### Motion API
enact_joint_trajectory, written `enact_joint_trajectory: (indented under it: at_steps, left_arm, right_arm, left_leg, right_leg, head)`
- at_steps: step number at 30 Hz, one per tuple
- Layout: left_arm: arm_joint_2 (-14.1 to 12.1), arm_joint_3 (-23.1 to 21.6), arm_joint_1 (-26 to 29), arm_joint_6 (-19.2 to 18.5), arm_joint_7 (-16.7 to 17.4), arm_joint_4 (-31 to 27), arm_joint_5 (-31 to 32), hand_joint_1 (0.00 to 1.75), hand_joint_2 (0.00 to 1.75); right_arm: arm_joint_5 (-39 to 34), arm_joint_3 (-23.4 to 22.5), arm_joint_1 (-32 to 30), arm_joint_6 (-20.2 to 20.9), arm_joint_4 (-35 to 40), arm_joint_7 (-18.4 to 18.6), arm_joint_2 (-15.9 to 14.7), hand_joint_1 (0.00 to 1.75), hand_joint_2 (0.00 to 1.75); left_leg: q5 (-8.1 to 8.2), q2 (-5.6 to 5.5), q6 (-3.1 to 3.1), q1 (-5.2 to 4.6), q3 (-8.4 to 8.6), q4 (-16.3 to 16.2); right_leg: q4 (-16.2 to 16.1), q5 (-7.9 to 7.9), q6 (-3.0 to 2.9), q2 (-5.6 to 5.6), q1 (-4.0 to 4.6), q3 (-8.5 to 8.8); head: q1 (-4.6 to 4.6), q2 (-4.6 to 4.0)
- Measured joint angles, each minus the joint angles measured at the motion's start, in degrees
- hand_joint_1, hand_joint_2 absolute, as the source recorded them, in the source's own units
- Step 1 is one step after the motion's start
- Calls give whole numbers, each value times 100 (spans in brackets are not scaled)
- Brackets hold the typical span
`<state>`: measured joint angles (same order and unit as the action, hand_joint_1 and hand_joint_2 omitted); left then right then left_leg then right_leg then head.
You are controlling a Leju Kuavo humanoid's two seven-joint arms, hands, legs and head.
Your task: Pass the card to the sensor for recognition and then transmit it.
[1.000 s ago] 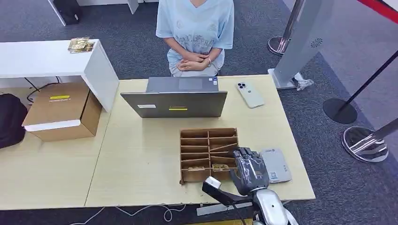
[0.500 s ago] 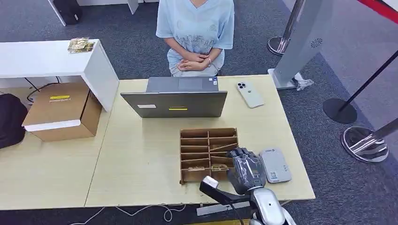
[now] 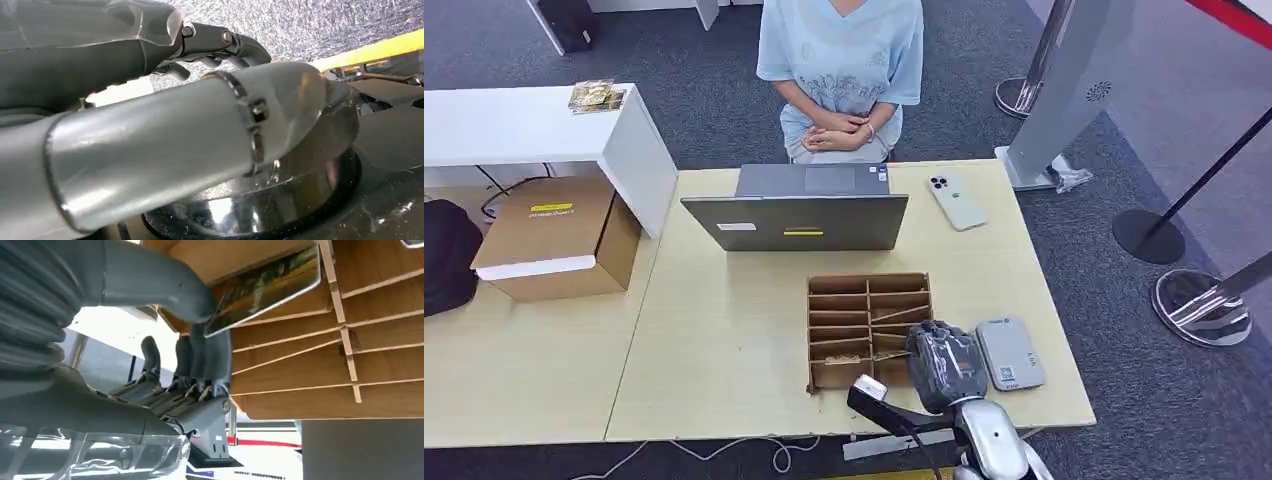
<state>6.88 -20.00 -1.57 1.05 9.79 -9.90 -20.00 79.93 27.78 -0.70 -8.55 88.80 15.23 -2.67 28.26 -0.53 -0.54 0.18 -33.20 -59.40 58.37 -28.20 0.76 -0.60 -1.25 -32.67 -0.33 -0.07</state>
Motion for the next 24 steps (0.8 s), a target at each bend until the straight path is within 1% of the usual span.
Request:
enact_joint_trajectory:
  at_steps: [1, 2, 3, 8, 9, 15, 24]
  left_arm:
    - [0, 0, 0, 0, 0, 0, 0, 0, 0]
    - [0, 0, 0, 0, 0, 0, 0, 0, 0]
    - [0, 0, 0, 0, 0, 0, 0, 0, 0]
    - [0, 0, 0, 2, 0, 0, 0, 0, 0]
    - [0, 0, 0, 2, 0, 0, 0, 0, 0]
    - [0, 0, 0, 0, 0, 0, 0, 0, 0]
    - [-2, 0, 1, 0, -15, 0, 0, 0, 0]
  right_arm:
    - [0, 0, -1, 0, 0, 0, 0, 134, 175]
    - [0, 0, -1, -2, 0, 2, 0, 131, 175]
    - [0, 2, 0, -2, 2, 0, 0, 136, 175]
    - [0, 2, -1, -2, 2, 2, 0, 140, 175]
    - [0, 0, -1, -2, 2, 2, 0, 143, 175]
    - [0, 0, -2, -2, 2, 2, 2, 143, 175]
    - [-2, 0, -1, -2, 4, 11, 4, 148, 175]
  left_leg:
    - [0, 0, 0, 0, 0, 0]
    - [0, 0, 0, 0, 0, 0]
    - [0, 0, 0, 0, 0, 0]
    - [0, 0, 0, 0, 0, 0]
    - [0, 0, 0, 0, 0, 0]
    - [0, 0, 0, 0, 0, 0]
    - [0, 0, 0, 0, 0, 0]
  right_leg:
    - [0, 0, 0, 0, 0, 0]
    - [0, 0, 0, 0, 0, 0]
    - [0, 0, 0, 0, 0, 0]
    - [0, 0, 0, 0, 0, 0]
    - [0, 0, 0, 0, 0, 0]
    - [0, 0, 0, 0, 0, 0]
    - [0, 0, 0, 0, 0, 0]
  head:
    - [0, 0]
    - [0, 0]
    - [0, 0]
    - [0, 0]
    - [0, 0]
    - [0, 0]
    - [0, 0]
